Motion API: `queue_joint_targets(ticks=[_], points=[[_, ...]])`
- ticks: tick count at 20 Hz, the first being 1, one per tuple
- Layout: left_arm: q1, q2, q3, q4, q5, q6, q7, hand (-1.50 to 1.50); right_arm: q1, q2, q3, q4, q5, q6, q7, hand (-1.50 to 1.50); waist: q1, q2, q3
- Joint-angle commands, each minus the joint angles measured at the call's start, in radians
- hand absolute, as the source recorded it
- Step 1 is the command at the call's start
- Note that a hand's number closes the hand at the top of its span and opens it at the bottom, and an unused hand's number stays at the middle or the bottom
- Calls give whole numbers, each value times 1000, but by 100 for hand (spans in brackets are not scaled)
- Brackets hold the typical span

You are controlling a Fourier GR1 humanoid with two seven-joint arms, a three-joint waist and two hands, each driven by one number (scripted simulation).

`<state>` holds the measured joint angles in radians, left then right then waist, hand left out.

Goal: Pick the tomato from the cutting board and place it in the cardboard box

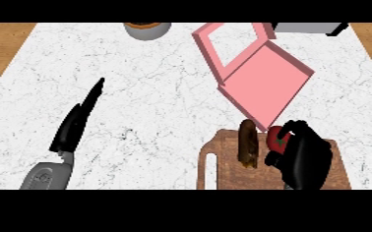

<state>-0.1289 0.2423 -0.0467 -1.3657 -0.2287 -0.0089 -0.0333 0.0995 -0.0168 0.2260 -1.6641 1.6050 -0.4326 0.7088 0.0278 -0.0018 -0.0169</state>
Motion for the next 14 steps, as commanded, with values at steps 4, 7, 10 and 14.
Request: queue_joint_targets(ticks=[4, 7, 10, 14], points=[[-52, -11, -49, -10, -10, -38, -17, 0, -291, 15, 45, 163, -79, 371, 189, 150, 128, 47, 13], [-62, -16, -51, 15, -8, -46, -14, 0, -472, 15, 36, 208, -104, 497, 302, 150, 130, 40, 13], [-97, -16, -49, 12, -7, -50, 7, 0, -669, 16, 27, 274, -110, 594, 406, 150, 137, 34, 12], [-91, -32, -53, 35, -17, -36, 20, 0, -903, 16, -1, 393, -81, 690, 530, 150, 118, 23, 11]])
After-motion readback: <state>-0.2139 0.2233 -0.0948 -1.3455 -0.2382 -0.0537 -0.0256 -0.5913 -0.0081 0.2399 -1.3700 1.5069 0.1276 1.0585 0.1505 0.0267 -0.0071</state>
